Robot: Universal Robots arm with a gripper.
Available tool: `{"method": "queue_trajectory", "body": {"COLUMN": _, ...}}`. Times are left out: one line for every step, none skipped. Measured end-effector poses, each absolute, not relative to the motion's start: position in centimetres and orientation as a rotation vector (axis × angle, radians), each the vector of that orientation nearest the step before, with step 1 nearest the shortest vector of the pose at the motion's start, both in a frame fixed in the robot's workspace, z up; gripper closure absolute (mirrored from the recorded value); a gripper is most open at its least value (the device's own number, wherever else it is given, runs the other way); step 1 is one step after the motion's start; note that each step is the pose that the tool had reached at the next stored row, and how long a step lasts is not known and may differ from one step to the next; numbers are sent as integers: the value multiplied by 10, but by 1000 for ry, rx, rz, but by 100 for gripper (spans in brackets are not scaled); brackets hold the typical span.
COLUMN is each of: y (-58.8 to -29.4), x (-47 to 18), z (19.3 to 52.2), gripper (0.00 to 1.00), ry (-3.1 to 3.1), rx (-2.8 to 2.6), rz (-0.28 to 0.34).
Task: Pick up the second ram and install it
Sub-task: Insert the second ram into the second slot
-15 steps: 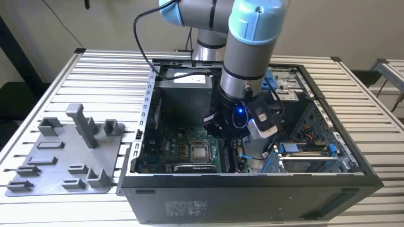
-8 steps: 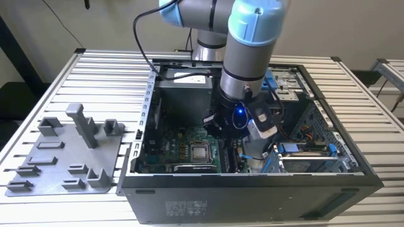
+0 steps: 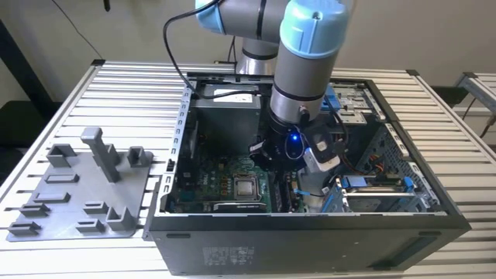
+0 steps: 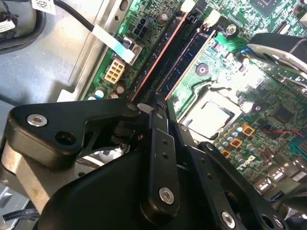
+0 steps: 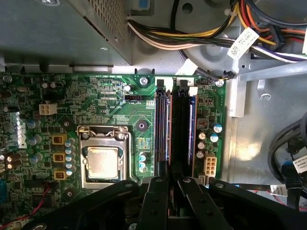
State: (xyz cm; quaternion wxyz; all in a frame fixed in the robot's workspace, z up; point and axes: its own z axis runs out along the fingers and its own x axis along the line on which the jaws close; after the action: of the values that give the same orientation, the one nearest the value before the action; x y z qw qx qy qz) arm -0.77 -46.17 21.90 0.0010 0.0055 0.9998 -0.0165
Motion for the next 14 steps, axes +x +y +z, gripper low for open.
{"method": "queue_trajectory", "body": {"y": -462, "x": -8, "z": 219, "gripper": 86, "ry": 3139, "rx": 17, "rz": -52}}
{"method": "queue_trajectory", "body": {"y": -462, "x": -8, "z": 219, "gripper": 84, "ry": 3139, "rx": 17, "rz": -52}}
{"method": "queue_trajectory", "body": {"y": -462, "x": -8, "z": 219, "gripper": 84, "ry": 3139, "rx": 17, "rz": -52}}
{"method": "queue_trajectory", "body": {"y": -462, "x": -8, "z": 219, "gripper": 78, "ry": 3139, "rx": 17, "rz": -52}}
{"method": "queue_trajectory", "body": {"y": -462, "x": -8, "z": 219, "gripper": 78, "ry": 3139, "rx": 17, "rz": -52}}
{"method": "queue_trajectory", "body": {"y": -462, "x": -8, "z": 219, "gripper": 78, "ry": 3139, "rx": 17, "rz": -51}}
{"method": "queue_trajectory", "body": {"y": -462, "x": -8, "z": 220, "gripper": 78, "ry": 3139, "rx": 17, "rz": -47}}
{"method": "queue_trajectory", "body": {"y": -462, "x": -8, "z": 223, "gripper": 78, "ry": 3140, "rx": 17, "rz": -45}}
{"method": "queue_trajectory", "body": {"y": -462, "x": -8, "z": 227, "gripper": 78, "ry": 3140, "rx": 17, "rz": -45}}
{"method": "queue_trajectory", "body": {"y": -462, "x": -8, "z": 232, "gripper": 78, "ry": 3140, "rx": 17, "rz": -45}}
{"method": "queue_trajectory", "body": {"y": -462, "x": -8, "z": 237, "gripper": 78, "ry": 3140, "rx": 17, "rz": -45}}
{"method": "queue_trajectory", "body": {"y": -462, "x": -8, "z": 241, "gripper": 78, "ry": 3140, "rx": 17, "rz": -45}}
{"method": "queue_trajectory", "body": {"y": -462, "x": -8, "z": 243, "gripper": 78, "ry": 3141, "rx": 17, "rz": -45}}
{"method": "queue_trajectory", "body": {"y": -462, "x": -8, "z": 243, "gripper": 78, "ry": 3140, "rx": 17, "rz": -44}}
